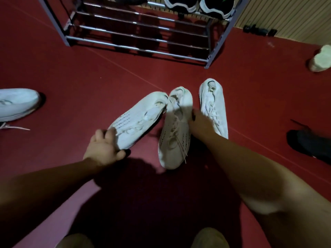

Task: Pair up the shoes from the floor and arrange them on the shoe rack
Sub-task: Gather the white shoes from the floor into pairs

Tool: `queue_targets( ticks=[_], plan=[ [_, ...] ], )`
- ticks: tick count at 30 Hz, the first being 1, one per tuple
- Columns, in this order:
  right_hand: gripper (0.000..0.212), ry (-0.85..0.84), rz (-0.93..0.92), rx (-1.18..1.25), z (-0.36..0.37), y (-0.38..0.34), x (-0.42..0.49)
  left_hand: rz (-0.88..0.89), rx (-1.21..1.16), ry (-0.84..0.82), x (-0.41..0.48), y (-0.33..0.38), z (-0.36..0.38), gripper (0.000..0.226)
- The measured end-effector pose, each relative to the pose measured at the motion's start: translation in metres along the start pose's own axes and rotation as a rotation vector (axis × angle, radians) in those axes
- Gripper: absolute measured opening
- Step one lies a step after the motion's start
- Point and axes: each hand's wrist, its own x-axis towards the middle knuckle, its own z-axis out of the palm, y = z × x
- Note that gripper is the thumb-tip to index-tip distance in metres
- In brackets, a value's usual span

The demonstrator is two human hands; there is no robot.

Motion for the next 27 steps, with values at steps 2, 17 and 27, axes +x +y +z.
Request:
queue_targets(
  ticks=[2,17,27],
  plan=[
    [0.033,0.039,-0.016,0.057,-0.003,-0.012,0.006,0.017,0.054,-0.017,-0.001,0.017,0.005,0.090],
    [0.114,-0.266,0.081,-0.288,0.054,-0.015,-0.044,0.216,0.101,-0.056,0.013,0.040,0.013,0.101],
    [0.080,-0.169,-0.150,-0.281,0.022,-0.012,-0.024,0.071,0.026,-0.014,0.030,0.065,0.013,0.099]
  ],
)
